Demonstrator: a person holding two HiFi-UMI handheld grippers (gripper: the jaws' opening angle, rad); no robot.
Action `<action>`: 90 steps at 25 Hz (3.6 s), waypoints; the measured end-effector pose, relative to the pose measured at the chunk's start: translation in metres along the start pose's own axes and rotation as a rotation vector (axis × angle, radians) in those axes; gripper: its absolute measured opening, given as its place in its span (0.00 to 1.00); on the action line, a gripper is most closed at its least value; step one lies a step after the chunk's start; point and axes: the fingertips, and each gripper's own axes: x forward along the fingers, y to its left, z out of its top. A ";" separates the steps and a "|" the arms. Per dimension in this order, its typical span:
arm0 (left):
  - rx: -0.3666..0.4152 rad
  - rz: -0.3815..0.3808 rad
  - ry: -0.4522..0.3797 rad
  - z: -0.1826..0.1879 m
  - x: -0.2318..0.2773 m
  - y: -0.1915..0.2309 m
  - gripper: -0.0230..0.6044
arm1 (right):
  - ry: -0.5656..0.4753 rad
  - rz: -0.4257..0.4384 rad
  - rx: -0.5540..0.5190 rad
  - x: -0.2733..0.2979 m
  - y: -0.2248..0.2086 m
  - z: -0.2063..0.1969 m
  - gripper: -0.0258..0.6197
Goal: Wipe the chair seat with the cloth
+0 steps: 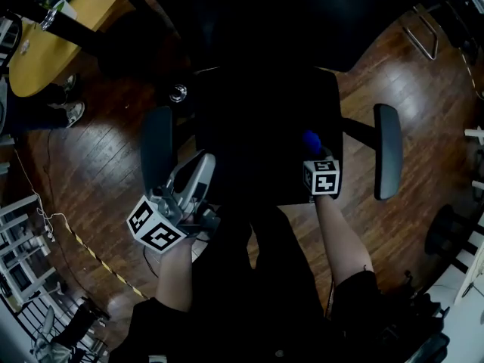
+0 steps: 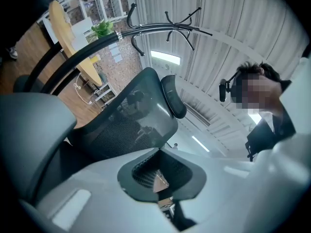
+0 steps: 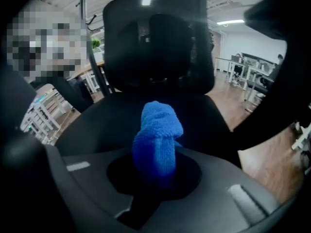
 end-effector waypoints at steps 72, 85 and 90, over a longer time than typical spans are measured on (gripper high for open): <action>-0.089 0.025 -0.028 0.006 0.013 0.040 0.02 | -0.041 0.410 -0.118 0.189 0.209 0.174 0.10; -0.089 0.047 0.042 0.001 0.036 0.049 0.02 | 0.031 0.106 -0.027 0.154 0.020 0.128 0.10; -0.080 0.032 0.072 0.000 0.047 0.044 0.02 | 0.053 -0.072 0.003 0.111 -0.075 0.109 0.10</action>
